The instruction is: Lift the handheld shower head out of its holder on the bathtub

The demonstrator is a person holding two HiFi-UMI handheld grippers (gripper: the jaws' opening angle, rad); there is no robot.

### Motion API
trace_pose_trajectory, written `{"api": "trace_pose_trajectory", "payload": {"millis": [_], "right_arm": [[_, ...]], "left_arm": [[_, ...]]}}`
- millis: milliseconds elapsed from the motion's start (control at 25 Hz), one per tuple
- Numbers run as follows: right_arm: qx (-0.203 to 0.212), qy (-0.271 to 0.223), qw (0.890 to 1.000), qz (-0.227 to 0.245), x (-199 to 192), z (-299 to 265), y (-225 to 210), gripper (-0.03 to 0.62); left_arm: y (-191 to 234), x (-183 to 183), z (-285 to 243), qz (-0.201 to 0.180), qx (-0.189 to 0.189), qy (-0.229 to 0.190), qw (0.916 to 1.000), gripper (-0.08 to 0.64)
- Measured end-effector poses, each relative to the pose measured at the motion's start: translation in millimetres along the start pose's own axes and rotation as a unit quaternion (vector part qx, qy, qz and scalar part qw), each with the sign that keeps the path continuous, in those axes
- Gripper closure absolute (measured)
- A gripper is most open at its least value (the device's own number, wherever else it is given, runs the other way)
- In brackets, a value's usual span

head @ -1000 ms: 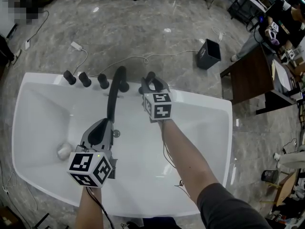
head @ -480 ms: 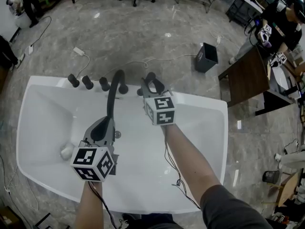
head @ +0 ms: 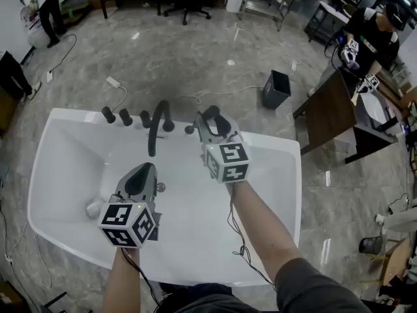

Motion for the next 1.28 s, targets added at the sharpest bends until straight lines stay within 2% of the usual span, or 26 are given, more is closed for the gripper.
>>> {"api": "trace_pose_trajectory", "payload": {"millis": [360, 720, 1280], "right_arm": [[0.023, -0.033, 0.999, 0.025, 59, 83, 41, 0.451], [0.010, -0.072, 0.997, 0.020, 100, 167, 79, 0.451], [-0.030, -0.100, 0.994, 0.007, 115, 289, 128, 0.451]], "left_arm": [[-28, 16, 75, -0.009, -0.016, -0.035, 0.9992, 0.529], [-48, 13, 148, -0.005, -0.034, -0.053, 0.9980, 0.531], [-69, -1, 229, -0.015, -0.071, -0.057, 0.9958, 0.529]]}}
Point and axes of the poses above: the fingertips, and each gripper's own axes: z backward along the fingers, y to its left, x out of its top, the point moved 10 cm from there along z, backward along the fingers, and after that the axes turned 3 degrees about -y, right-handed, at the moved point
